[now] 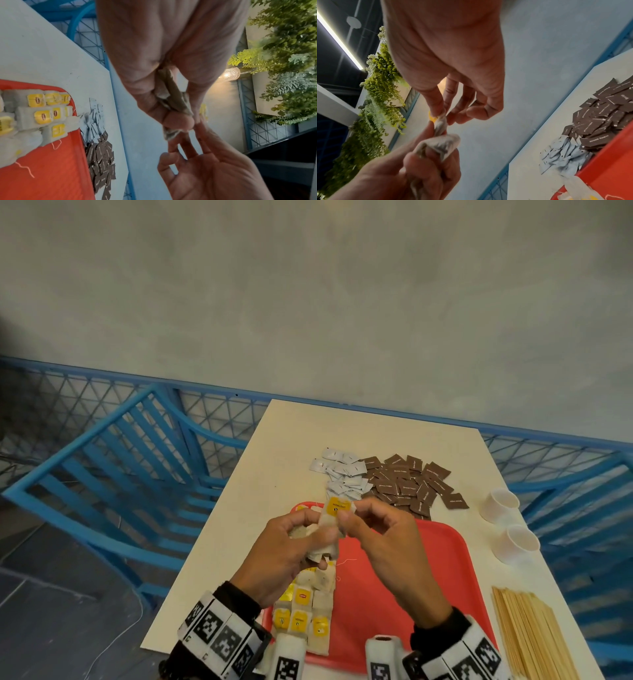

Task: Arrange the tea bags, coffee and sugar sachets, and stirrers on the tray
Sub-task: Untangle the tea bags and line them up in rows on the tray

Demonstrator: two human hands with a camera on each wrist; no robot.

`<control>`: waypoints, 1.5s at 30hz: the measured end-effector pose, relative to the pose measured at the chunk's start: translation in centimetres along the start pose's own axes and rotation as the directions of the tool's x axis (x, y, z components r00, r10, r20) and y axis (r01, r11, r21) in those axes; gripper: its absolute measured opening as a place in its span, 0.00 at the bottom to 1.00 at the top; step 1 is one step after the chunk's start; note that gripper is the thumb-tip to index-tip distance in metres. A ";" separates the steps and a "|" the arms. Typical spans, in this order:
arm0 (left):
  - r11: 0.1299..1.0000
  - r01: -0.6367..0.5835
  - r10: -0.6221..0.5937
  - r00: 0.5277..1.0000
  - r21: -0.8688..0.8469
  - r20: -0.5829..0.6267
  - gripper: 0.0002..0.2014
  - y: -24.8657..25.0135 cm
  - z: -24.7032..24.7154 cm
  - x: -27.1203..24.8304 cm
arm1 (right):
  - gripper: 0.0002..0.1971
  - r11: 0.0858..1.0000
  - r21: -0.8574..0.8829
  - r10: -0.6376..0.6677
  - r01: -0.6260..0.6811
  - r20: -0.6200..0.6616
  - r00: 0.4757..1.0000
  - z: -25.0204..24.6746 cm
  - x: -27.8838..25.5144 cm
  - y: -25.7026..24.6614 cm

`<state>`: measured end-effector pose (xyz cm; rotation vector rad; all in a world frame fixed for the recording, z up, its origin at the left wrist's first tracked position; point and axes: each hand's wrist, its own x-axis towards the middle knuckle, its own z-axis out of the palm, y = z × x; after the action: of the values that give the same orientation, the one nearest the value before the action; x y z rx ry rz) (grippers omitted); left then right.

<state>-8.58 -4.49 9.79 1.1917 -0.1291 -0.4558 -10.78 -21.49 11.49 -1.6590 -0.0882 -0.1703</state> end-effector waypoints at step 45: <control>0.960 0.201 -0.136 0.944 0.196 -0.302 0.09 -5.5 -8.5 -2.0 | 0.11 0.650 -0.440 0.570 -0.619 -0.256 0.781 2.0 6.1 20.5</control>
<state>-9.09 2.06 1.88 1.4861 0.1785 -0.4220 -1.42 -21.74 -7.86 -2.1111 0.6380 0.2638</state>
